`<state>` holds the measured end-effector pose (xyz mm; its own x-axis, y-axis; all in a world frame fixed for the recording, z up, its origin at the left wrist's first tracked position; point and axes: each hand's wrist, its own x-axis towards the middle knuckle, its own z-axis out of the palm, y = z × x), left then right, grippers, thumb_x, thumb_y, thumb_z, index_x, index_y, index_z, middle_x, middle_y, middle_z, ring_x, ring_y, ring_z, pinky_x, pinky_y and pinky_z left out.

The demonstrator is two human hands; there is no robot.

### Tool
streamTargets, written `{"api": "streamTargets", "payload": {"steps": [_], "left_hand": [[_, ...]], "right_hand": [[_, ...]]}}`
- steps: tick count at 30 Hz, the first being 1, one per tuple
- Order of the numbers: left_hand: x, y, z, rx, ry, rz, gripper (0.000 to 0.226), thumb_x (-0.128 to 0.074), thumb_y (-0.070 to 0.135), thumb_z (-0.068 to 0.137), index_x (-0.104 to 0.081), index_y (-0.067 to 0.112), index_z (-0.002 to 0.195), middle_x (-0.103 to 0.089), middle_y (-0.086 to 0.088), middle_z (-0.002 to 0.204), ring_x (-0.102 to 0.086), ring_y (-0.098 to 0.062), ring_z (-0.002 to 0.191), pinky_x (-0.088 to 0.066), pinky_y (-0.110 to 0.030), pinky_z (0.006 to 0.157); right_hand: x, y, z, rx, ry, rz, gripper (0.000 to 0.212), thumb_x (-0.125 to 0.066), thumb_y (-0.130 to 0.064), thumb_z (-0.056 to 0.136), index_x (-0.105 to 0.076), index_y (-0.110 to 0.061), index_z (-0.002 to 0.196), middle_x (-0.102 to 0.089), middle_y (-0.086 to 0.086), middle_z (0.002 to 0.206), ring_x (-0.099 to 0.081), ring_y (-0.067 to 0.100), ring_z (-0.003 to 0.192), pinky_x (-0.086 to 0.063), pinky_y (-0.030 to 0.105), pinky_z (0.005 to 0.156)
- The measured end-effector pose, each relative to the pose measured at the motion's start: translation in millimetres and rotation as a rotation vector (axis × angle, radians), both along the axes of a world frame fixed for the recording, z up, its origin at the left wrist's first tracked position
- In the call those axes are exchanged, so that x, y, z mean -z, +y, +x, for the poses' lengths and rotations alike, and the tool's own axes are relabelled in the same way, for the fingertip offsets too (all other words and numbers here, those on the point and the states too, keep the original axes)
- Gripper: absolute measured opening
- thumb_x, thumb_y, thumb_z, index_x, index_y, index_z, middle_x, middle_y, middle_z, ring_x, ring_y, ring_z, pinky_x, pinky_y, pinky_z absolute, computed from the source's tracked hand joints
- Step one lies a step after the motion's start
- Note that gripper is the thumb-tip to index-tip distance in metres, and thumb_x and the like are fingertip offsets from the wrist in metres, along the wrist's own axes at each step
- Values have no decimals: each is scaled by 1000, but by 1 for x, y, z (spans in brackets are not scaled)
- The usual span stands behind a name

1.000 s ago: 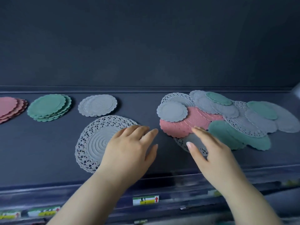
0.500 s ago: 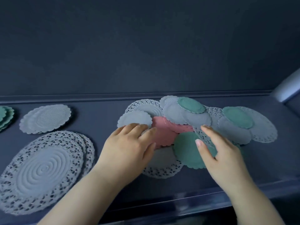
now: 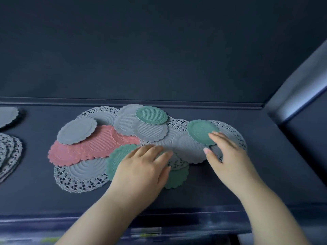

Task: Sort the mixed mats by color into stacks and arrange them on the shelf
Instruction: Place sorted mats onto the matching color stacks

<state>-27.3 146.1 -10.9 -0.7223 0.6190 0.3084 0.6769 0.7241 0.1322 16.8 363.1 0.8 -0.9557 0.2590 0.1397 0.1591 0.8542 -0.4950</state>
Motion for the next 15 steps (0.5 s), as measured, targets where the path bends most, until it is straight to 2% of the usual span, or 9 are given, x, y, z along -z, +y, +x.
{"api": "streamTargets", "payload": {"steps": [6, 11, 13, 15], "left_hand": [[10, 25, 11, -65, -13, 5, 41, -40, 37, 84, -71, 19, 104, -66, 6, 108, -65, -15, 98, -54, -27, 73], [15, 38, 5, -115, 2, 3, 43, -41, 37, 81, -73, 13, 97, -69, 1, 105, -67, -19, 95, -58, -31, 65], [15, 41, 2, -136, -10, -10, 37, -52, 38, 77, -74, 12, 93, -70, 1, 98, -68, -20, 85, -57, -29, 58], [13, 43, -2, -150, -20, -10, 31, -73, 35, 67, -74, 12, 87, -72, 1, 91, -68, -21, 73, -54, -27, 52]], "right_hand": [[-1, 21, -18, -131, -87, 65, 53, -46, -40, 93, -31, -25, 142, -23, -12, 151, -7, 2, 140, -10, 21, 110], [8, 22, -27, -200, -128, 101, 52, -43, -38, 95, -30, -22, 142, -20, -8, 153, -9, 8, 141, -12, 25, 112], [13, 23, -30, -191, -162, 67, 53, -42, -39, 95, -30, -19, 143, -20, -6, 153, -15, 10, 141, -16, 25, 111], [14, 25, -33, -185, -176, 72, 53, -44, -39, 95, -32, -18, 142, -24, -5, 152, -20, 10, 140, -19, 25, 110]]}}
